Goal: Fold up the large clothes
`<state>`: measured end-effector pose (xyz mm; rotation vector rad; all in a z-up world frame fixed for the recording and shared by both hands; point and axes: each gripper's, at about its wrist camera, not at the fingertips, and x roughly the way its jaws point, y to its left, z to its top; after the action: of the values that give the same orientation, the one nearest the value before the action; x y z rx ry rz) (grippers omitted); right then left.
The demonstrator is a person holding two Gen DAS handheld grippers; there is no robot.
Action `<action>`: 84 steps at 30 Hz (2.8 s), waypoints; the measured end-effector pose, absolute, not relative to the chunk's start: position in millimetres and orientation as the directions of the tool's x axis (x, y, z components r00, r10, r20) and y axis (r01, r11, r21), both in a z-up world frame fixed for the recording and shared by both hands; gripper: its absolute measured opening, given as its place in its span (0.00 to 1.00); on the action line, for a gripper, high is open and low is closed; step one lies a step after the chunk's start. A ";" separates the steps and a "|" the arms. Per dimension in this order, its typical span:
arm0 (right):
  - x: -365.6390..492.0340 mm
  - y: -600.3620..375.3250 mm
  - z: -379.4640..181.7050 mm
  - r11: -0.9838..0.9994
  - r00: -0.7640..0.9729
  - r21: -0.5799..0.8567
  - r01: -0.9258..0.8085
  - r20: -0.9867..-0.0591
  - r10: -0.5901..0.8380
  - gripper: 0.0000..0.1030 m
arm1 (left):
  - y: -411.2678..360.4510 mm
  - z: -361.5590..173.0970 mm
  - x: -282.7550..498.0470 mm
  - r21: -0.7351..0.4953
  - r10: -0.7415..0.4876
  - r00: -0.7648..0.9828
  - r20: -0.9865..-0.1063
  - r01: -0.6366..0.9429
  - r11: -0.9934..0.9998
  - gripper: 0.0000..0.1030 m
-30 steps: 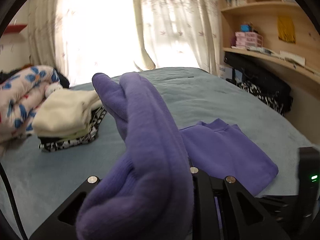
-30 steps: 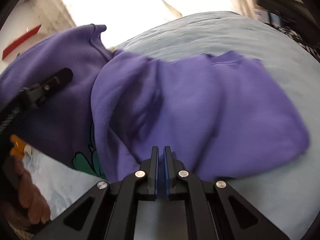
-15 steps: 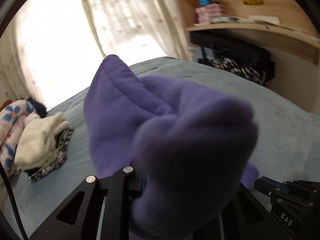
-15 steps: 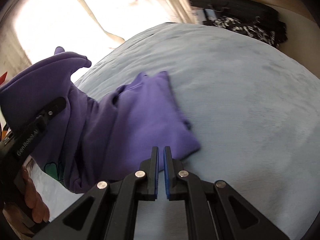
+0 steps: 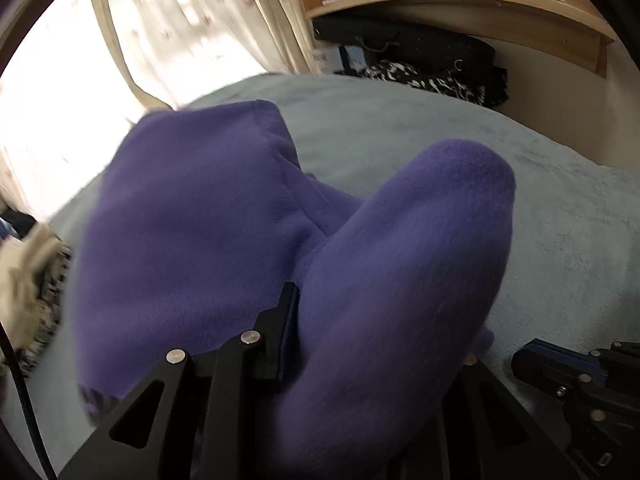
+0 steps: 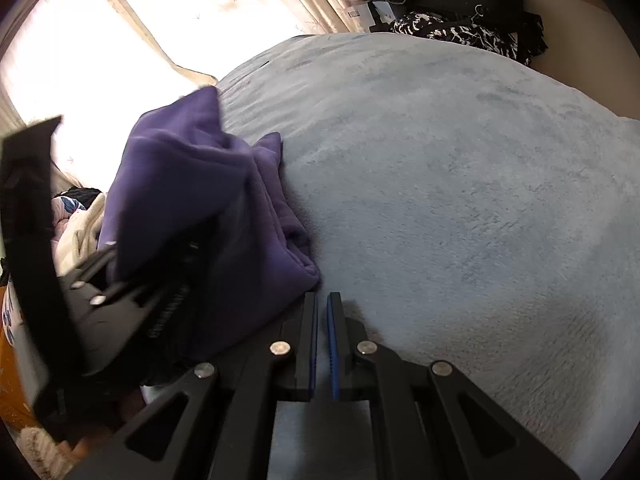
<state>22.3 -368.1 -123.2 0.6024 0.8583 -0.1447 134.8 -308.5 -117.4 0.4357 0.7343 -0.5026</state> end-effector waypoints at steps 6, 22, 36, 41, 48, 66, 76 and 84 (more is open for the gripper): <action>20.1 -374.4 -113.0 0.830 0.663 0.444 0.338 -0.738 0.125 0.05 | -290.3 -106.6 135.9 0.035 -0.434 0.555 -0.710 0.643 0.765 0.67; 85.0 -372.6 -22.5 0.791 0.676 0.612 0.000 -0.583 0.451 0.36 | -244.0 -87.9 138.9 -0.202 -0.635 0.363 -0.682 0.741 0.641 0.90; 126.1 -356.4 -62.2 0.855 0.430 0.517 -0.050 -0.761 0.485 0.49 | -161.2 -31.7 135.7 -0.308 -0.685 0.294 -0.666 0.728 0.612 0.91; 136.5 -348.7 -65.8 0.862 0.385 0.498 -0.092 -0.781 0.492 0.49 | -104.6 -21.6 174.2 -0.364 -0.640 0.418 -0.645 0.568 0.738 0.91; 131.3 -326.8 -65.8 0.937 0.401 0.322 -0.138 -0.846 0.350 0.18 | -107.8 -51.6 241.3 -0.221 -0.404 0.454 -0.794 0.404 0.888 0.59; 112.8 -375.2 -74.3 0.920 0.472 0.390 0.038 -0.819 0.327 0.40 | -222.9 -53.8 260.2 0.050 -0.238 0.495 -0.836 0.500 0.864 0.64; 229.2 -407.5 -62.8 0.859 0.577 0.494 0.137 -0.744 0.337 0.72 | -187.5 -42.5 272.8 -0.173 -0.401 0.381 -0.833 0.509 0.843 0.67; 252.7 -388.2 -90.4 0.773 0.538 0.632 0.063 -0.673 0.507 0.22 | -137.8 -30.3 294.9 -0.315 -0.494 0.423 -0.759 0.425 0.849 0.67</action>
<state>252.7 -388.2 -90.4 0.6574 0.9812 0.2880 294.9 -137.8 -30.3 -0.0791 0.9770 -0.5757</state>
